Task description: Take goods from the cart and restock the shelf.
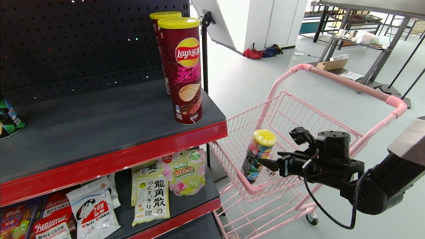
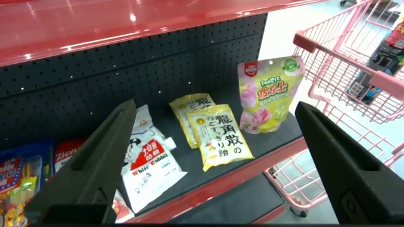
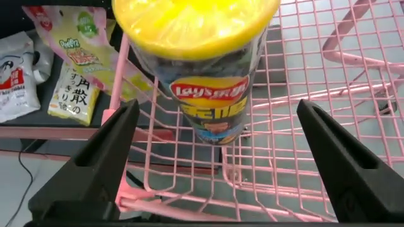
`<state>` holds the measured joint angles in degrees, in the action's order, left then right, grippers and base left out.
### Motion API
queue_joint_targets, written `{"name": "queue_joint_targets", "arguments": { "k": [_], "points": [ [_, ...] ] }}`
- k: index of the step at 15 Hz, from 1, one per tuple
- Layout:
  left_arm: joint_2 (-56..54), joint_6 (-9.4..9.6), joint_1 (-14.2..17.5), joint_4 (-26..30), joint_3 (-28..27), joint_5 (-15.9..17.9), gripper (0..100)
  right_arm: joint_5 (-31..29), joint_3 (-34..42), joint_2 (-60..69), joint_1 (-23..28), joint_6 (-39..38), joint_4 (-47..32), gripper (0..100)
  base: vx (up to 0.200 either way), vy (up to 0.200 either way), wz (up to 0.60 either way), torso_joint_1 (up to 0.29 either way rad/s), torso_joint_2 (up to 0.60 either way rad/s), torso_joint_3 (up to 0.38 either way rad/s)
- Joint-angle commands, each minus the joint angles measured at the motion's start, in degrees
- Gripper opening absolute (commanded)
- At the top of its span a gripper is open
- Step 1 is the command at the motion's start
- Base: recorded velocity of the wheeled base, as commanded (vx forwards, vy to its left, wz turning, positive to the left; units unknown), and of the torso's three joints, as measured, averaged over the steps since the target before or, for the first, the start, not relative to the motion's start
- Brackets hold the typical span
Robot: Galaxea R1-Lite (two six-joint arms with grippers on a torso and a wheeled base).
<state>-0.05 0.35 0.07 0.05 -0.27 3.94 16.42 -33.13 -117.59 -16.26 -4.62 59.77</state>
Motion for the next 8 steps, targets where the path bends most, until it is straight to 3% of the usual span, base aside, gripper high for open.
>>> {"name": "queue_joint_targets", "arguments": {
  "k": [1, 8],
  "points": [
    [0.05, 0.0, 0.01, -0.05, 0.0, 0.02, 100, 0.01, -1.06, -1.06, -0.09, -0.13, 0.0, 100, 0.0, 0.0, 0.0, 0.0, 0.0, 0.0],
    [0.05, 0.35, 0.01, -0.05, 0.0, 0.02, 100, -0.07, -7.56, -5.54, -1.32, -0.48, 0.0, 100, 0.0, 0.0, 0.0, 0.0, 0.0, 0.0]
  ]
}}
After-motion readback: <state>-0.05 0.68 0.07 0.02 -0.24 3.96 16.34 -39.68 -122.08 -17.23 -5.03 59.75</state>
